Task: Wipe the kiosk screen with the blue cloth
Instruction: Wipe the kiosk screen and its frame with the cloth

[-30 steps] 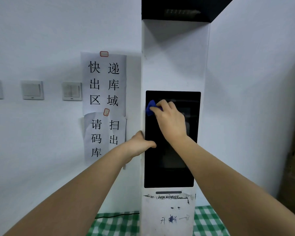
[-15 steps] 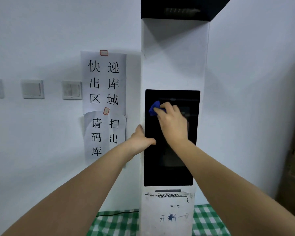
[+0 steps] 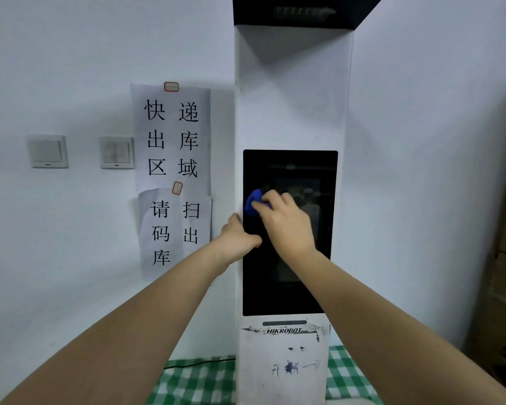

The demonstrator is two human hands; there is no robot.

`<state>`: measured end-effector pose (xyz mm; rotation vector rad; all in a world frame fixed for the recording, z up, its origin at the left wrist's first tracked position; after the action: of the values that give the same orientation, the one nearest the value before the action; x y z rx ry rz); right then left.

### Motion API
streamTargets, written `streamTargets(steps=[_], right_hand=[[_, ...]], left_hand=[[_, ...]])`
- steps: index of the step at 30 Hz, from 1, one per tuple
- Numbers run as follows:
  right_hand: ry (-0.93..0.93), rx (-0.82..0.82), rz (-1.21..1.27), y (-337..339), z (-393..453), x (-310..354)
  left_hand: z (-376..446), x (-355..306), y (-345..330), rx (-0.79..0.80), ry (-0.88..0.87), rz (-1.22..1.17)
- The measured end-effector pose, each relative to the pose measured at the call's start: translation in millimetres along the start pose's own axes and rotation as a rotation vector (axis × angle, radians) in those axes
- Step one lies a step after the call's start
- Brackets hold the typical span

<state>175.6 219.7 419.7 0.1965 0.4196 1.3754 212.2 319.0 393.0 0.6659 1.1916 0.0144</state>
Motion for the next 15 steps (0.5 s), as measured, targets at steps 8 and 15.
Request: streamTargets(steps=[8, 15], right_hand=[[-0.262, -0.093, 0.047, 10, 10, -42], [0.175, 0.014, -0.079, 5, -6, -27]], left_hand=[[-5, -3, 1, 0.051, -0.008, 0.006], [-6, -3, 0, 0.033, 0.008, 0.007]])
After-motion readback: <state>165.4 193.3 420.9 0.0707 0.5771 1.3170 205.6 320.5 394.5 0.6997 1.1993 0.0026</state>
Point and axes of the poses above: each hand's wrist, its own z-axis towards the middle knuckle, its own y-axis out of the back of the hand, x = y × z, the point moved 5 cm from there along z, towards the middle knuckle, and after that the axes turned 6 degrees about -y, right-handed, at the moved point
